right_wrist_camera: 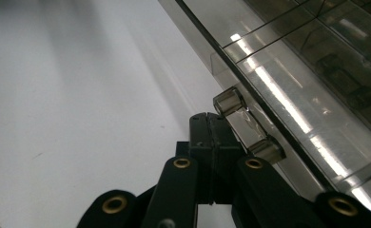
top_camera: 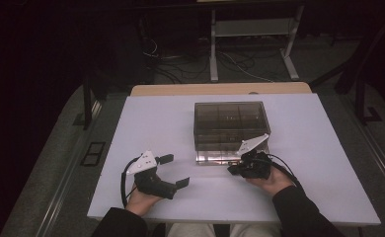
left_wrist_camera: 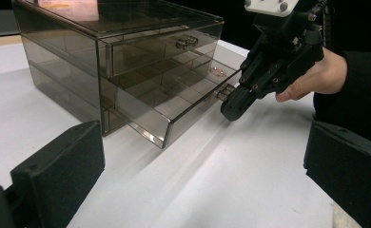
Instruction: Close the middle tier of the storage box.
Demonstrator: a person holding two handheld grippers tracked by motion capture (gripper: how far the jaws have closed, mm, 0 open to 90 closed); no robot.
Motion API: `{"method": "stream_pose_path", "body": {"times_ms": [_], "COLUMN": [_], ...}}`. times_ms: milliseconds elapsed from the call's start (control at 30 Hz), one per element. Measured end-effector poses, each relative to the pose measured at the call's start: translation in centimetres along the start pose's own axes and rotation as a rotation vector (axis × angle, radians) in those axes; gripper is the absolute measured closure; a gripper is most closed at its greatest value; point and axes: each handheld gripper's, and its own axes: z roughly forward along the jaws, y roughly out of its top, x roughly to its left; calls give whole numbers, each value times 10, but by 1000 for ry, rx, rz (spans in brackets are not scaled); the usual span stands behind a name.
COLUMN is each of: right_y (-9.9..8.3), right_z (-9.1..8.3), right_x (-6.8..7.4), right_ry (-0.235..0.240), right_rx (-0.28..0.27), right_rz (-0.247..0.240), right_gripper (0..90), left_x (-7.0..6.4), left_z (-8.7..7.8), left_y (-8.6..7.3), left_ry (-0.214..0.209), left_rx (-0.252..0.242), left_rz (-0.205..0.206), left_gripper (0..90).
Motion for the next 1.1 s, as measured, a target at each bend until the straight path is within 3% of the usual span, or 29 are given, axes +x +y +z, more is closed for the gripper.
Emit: {"method": "stream_pose_path", "body": {"times_ms": [1100], "right_y": [2], "right_z": [-5], "right_x": [-8], "right_ry": [-24], "right_rx": [-35], "right_rz": [17], "right_gripper": [886], "left_x": [0], "left_z": [0], "left_y": [0], "left_ry": [0], "left_rx": [0], "left_rz": [-3], "left_gripper": [0]}}
